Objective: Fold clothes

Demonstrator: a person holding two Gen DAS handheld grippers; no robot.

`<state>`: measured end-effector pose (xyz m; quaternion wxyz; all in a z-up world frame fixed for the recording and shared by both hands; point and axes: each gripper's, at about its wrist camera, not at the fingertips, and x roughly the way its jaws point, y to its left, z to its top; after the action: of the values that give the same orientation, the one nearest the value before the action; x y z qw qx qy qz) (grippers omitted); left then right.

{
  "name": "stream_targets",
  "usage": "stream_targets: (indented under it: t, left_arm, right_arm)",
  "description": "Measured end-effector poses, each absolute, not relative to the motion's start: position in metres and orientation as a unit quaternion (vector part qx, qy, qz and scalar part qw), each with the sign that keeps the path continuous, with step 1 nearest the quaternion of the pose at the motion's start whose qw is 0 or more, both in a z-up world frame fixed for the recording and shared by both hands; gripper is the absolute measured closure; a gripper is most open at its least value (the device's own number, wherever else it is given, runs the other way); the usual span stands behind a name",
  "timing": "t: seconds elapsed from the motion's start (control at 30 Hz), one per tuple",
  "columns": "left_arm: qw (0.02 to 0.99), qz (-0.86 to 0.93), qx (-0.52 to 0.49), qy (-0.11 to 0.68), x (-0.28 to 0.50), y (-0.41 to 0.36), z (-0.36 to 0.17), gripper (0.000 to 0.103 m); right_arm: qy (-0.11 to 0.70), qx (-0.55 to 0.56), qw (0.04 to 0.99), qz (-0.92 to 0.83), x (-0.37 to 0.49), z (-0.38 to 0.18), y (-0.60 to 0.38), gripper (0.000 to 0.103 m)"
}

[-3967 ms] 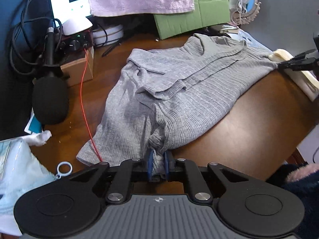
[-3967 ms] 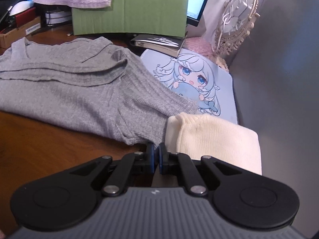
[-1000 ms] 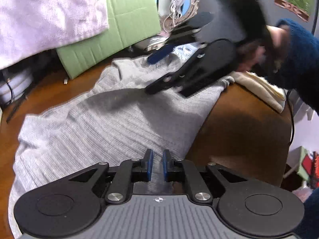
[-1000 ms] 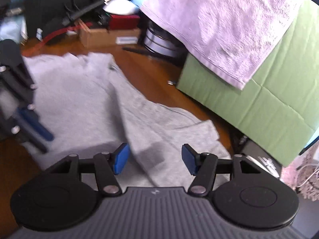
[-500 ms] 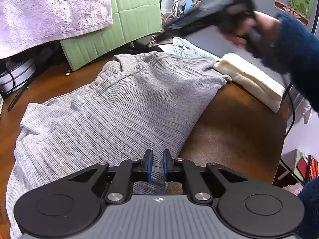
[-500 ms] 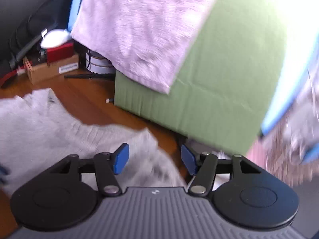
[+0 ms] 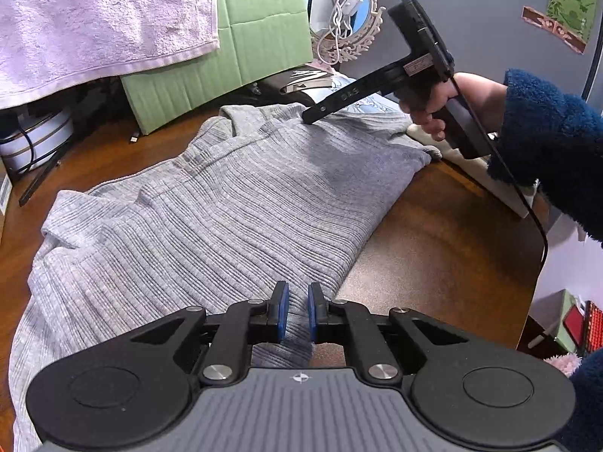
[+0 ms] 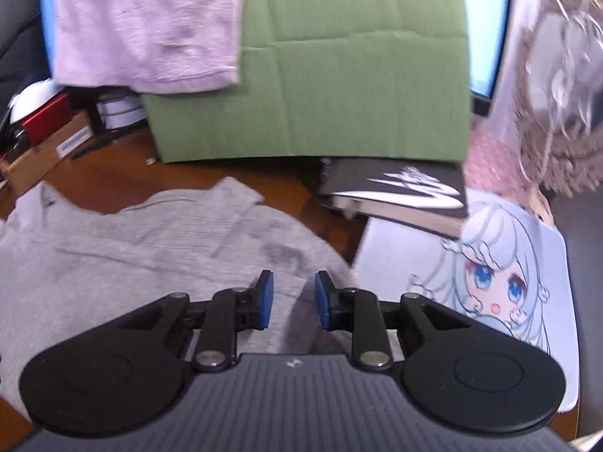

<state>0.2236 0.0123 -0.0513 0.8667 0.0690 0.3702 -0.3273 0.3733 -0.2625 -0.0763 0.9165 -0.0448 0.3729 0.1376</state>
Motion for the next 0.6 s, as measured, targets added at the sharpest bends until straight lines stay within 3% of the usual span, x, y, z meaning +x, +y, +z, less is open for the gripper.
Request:
stream_targets:
  t: [0.3, 0.6]
  left_arm:
    - [0.905, -0.24, -0.025, 0.35, 0.197, 0.108, -0.016, 0.094]
    - [0.918, -0.094, -0.103, 0.371, 0.167, 0.193, -0.028, 0.095]
  right_arm:
    - [0.33, 0.019, 0.933, 0.143, 0.303, -0.04, -0.268, 0.074]
    - [0.321, -0.076, 0.887, 0.323, 0.232, -0.058, -0.132, 0.072]
